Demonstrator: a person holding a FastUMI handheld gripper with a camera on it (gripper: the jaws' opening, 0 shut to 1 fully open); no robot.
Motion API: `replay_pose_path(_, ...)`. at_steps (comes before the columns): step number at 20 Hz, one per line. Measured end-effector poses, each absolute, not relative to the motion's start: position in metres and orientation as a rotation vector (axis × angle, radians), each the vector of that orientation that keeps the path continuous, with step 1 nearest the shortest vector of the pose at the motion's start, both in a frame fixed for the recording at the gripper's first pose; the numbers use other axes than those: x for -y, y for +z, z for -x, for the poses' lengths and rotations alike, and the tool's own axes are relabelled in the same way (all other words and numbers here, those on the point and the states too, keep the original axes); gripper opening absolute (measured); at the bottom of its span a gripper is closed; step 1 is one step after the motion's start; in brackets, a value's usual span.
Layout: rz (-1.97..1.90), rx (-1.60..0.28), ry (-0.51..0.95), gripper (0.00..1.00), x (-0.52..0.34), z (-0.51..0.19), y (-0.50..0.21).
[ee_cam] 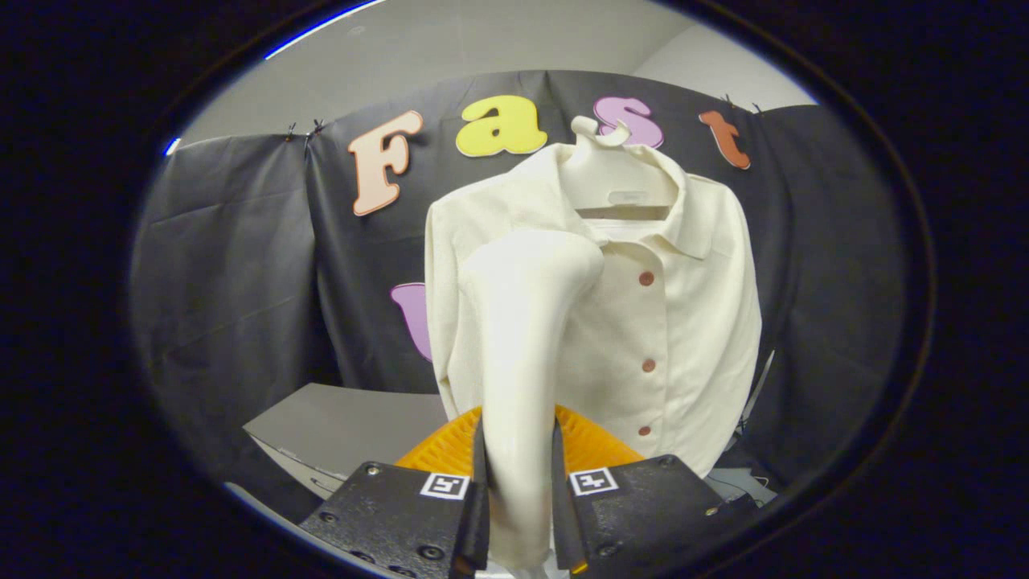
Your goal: Iron the clothes twice with a garment steamer, once on the left side and once on the right side.
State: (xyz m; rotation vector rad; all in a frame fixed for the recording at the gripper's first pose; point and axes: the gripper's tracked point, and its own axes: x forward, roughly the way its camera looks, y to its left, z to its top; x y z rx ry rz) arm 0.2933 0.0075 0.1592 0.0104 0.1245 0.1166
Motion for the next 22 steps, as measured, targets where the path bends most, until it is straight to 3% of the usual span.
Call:
replay_pose_path(5,-0.021,-0.141,0.135,0.32,0.002,-0.301,0.135)
replay_pose_path(22,-0.014,-0.5,0.122,0.32,0.034,-0.285,-0.095)
